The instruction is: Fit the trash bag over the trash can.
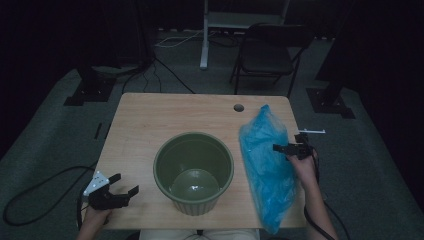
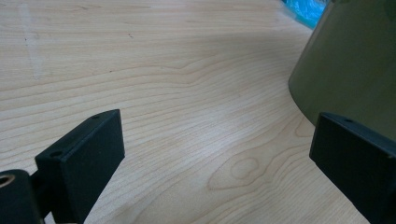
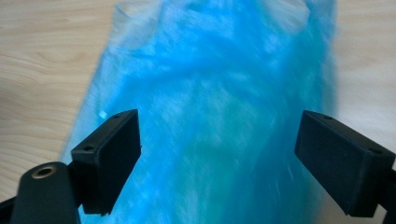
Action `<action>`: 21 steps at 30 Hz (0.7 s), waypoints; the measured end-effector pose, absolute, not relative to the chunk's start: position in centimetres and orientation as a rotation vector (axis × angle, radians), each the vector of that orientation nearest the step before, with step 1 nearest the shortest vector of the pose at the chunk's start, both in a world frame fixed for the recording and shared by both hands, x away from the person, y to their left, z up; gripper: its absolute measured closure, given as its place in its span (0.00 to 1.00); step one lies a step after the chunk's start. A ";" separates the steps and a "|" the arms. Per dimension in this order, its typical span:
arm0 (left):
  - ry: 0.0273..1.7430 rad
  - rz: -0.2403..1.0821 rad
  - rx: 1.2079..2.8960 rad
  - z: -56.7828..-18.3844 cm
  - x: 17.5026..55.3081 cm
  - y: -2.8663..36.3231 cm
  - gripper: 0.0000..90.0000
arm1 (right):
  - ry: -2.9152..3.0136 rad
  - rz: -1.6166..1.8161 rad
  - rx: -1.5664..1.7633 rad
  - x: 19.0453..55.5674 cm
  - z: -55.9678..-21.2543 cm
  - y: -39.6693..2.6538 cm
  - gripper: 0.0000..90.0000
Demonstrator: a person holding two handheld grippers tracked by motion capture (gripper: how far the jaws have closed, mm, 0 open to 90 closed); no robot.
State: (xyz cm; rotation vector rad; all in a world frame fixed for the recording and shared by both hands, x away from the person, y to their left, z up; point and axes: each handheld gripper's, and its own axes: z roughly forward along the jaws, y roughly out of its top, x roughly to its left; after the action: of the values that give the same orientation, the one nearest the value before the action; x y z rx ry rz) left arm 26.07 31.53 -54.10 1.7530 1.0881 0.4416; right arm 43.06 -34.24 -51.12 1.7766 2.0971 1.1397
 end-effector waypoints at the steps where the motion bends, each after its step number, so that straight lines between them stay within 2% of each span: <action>1: 1.087 0.442 1.752 -54.1 26.1 31.5 0.04 | 2.109 1.130 1.774 43.5 -51.0 -34.1 0.16; 7: 1.088 0.443 1.755 -54.1 26.0 31.5 0.04 | 2.126 1.040 1.774 46.0 -51.0 -32.3 0.16; 16: 1.097 0.458 1.747 -54.0 25.6 31.8 0.04 | 2.104 0.801 1.713 47.8 -53.3 -29.5 0.17; 19: 1.093 0.457 1.753 -54.0 25.6 31.7 0.04 | 2.119 0.734 1.624 47.7 -53.4 -28.3 0.25; 21: 1.096 0.456 1.756 -54.0 25.6 31.7 0.04 | 2.137 0.744 1.586 47.5 -53.4 -27.8 0.36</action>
State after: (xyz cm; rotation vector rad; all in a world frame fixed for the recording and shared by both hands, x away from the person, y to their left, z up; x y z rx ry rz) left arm 25.58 31.72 -54.00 1.7559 1.0956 0.4564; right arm 47.46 -27.82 -53.36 1.5864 2.1371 0.7445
